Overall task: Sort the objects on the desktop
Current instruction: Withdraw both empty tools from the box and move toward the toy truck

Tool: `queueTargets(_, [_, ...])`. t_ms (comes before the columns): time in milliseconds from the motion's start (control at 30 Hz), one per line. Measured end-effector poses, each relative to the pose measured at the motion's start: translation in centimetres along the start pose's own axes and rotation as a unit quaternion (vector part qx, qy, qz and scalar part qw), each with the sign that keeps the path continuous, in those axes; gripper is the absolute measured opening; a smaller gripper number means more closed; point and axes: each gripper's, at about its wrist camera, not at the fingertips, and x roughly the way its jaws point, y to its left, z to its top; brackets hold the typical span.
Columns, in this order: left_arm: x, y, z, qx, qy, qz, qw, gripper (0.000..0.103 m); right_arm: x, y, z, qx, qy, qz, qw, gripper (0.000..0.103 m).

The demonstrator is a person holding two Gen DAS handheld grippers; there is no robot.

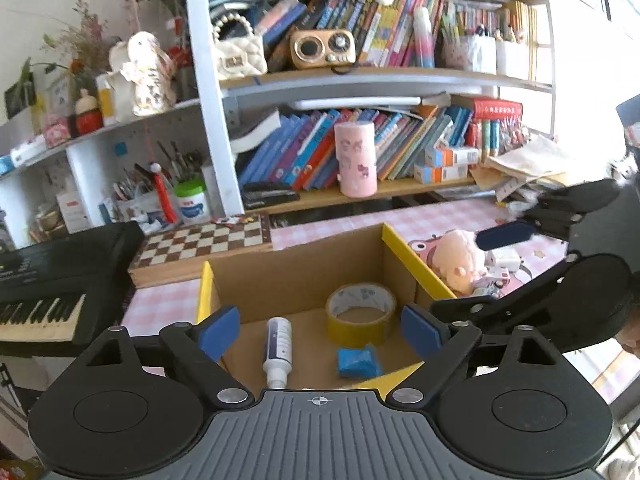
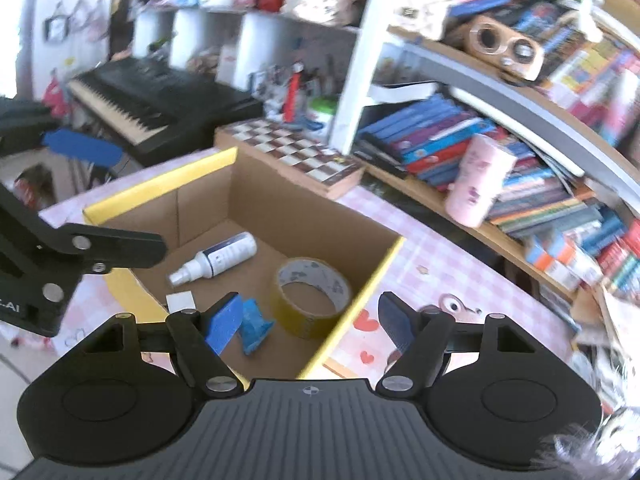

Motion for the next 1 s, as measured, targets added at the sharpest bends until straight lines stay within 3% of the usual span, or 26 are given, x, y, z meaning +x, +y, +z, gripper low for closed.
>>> queueTargets(200, [-2.7,-0.2,-1.3,-0.021,-0.022,0.025,0.9992,0.093,-3.4,1.0,-1.7,0.041,-0.028,-0.036,0.998,0.074])
queueTargets(500, [-5.6,0.1,-4.1,-0.045,-0.015,0.048,0.9977,0.094,-7.1,3.2,-4.7,0.112,-0.055,-0.073,0.989,0.074])
queueTargets(733, [-7.3,0.0,-6.0,-0.055,-0.004,0.048,0.9974,0.094,-8.5,4.9,-7.2,0.163,-0.034,-0.092,0.982,0.074])
queueTargets(1000, [-8.6,-0.6,-8.9,-0.102,0.015,0.039,0.9938,0.094,-9.9,7.8,-10.1,0.194,-0.021,-0.124,0.973,0.074])
